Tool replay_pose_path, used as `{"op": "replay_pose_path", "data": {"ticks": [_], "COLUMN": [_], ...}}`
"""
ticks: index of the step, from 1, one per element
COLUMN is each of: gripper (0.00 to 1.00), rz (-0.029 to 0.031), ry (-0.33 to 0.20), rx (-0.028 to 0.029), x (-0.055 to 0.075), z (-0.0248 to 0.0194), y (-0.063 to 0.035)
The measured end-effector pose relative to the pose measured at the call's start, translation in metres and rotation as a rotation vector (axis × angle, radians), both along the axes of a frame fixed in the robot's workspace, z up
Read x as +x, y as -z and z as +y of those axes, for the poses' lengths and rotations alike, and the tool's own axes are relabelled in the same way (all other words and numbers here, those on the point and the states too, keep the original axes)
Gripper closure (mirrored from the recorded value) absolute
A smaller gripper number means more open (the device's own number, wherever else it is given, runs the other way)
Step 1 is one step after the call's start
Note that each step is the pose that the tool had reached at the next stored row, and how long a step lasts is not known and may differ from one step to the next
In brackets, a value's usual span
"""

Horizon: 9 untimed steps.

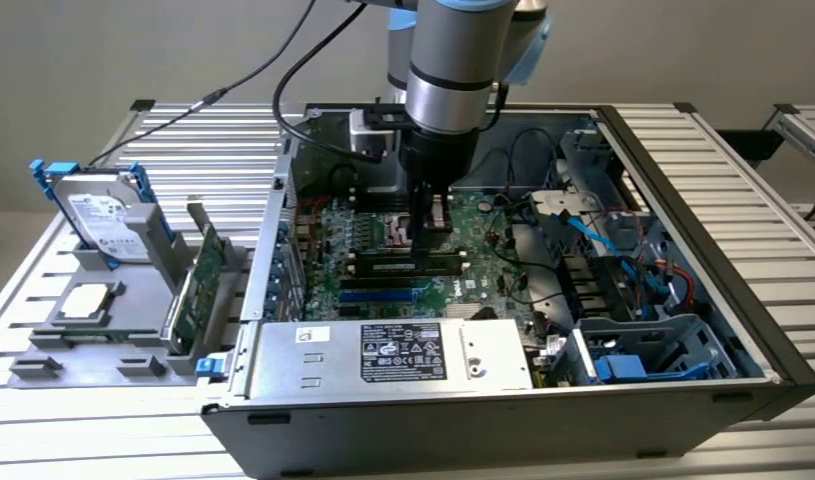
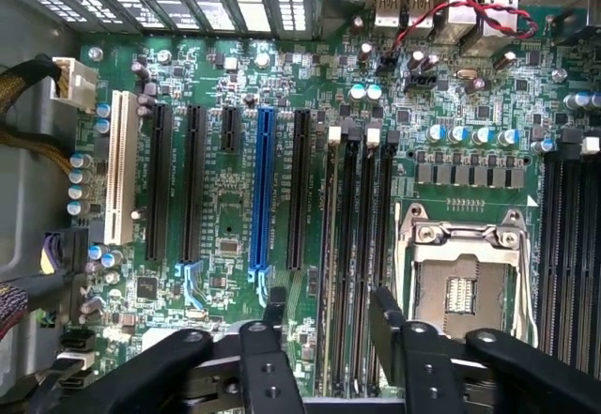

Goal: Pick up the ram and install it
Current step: 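Insert the ram into the slot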

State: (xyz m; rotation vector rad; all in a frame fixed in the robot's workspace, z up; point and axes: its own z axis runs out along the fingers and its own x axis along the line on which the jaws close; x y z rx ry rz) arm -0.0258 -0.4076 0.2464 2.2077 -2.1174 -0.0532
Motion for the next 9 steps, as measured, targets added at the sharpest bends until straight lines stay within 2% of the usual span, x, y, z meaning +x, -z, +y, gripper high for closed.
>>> {"op": "replay_pose_path", "data": {"ticks": [1,3,4,5,6,7,9], "gripper": [0.57,0.69,0.69,0.81,0.81,0.87,0.89], "rz": [0.0,0.0001,0.0001,0.0001,0.0001,0.0001,0.0001], "ry": [0.0,0.0,0.0,0.0,0.0,0.0,0.0], "rx": [-0.0001,-0.0003,-0.0003,-0.0003,-0.0003,-0.0003,-0.0003], "x": [0.0,0.0,0.0,0.0,0.0,0.0,0.0], "z": [0.0,0.0,0.0,0.0,0.0,0.0,0.0], "y": [0.0,-0.0001,-0.0001,-0.0001,-0.0001,-0.0001,-0.0001]}}
